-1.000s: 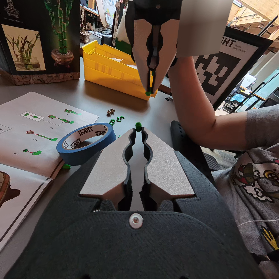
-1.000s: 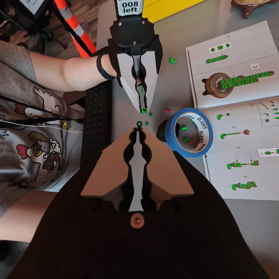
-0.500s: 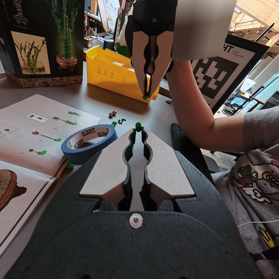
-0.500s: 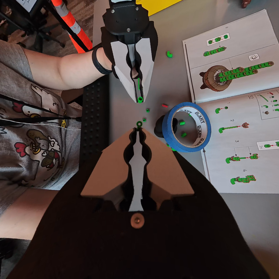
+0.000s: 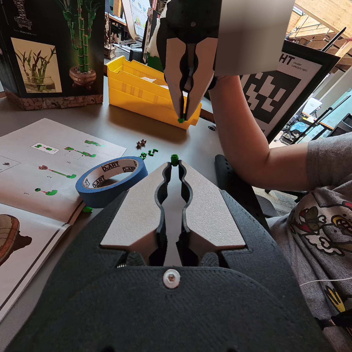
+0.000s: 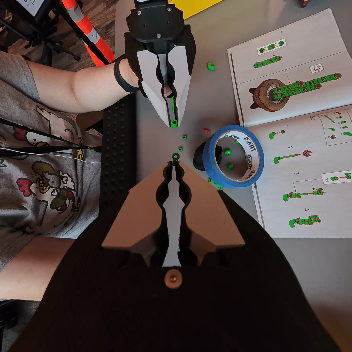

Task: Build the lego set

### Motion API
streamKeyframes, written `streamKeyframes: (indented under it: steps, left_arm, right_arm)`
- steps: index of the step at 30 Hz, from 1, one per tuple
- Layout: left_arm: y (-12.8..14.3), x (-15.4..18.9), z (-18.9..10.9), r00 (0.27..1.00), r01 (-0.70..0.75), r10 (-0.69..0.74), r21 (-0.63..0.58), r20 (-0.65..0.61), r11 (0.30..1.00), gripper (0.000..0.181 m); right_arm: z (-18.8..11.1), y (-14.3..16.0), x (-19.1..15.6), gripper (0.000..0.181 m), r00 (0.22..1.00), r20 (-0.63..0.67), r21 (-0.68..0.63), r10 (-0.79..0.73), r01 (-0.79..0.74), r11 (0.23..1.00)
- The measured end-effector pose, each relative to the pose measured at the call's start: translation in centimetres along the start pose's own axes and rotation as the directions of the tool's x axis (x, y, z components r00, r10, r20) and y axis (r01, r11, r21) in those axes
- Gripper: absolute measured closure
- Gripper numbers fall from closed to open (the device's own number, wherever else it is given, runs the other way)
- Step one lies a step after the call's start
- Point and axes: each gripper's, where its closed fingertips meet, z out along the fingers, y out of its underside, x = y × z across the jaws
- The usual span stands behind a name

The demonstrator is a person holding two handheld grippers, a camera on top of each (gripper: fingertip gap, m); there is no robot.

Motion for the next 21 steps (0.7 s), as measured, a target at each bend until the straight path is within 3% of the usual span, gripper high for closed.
streamKeyframes:
  steps: [21]
  left_arm:
    - [0.08, 0.09, 0.11, 1.000, -0.003, 0.003, -0.006, -0.001, 1.000, 0.176]
  right_arm:
    - [-0.74, 0.66, -0.03, 0.180, 1.000, -0.006, 0.002, 0.008, -0.008, 1.000]
